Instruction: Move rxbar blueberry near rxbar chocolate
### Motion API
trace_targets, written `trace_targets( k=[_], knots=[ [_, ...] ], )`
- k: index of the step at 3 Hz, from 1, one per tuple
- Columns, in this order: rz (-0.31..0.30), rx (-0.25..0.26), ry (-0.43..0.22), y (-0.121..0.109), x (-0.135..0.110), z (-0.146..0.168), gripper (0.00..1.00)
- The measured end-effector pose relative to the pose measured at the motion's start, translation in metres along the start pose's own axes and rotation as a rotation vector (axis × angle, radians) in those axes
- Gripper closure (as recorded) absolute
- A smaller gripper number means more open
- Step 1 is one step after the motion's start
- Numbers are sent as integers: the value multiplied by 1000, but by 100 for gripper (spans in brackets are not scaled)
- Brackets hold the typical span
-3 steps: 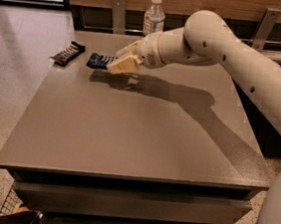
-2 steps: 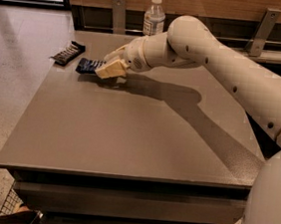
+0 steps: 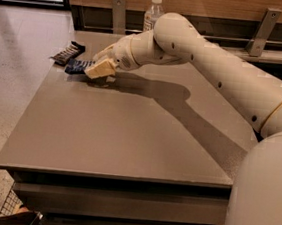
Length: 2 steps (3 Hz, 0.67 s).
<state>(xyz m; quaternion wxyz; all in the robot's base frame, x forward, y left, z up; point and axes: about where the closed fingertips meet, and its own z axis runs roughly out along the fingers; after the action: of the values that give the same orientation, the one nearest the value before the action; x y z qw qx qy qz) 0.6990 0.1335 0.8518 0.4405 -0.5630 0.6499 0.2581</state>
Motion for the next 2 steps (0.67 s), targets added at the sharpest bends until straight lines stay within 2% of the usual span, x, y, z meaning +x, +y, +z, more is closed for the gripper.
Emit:
trace_targets(
  k=[2],
  knots=[
    [0,-8,0,3,0,4,36]
  ],
)
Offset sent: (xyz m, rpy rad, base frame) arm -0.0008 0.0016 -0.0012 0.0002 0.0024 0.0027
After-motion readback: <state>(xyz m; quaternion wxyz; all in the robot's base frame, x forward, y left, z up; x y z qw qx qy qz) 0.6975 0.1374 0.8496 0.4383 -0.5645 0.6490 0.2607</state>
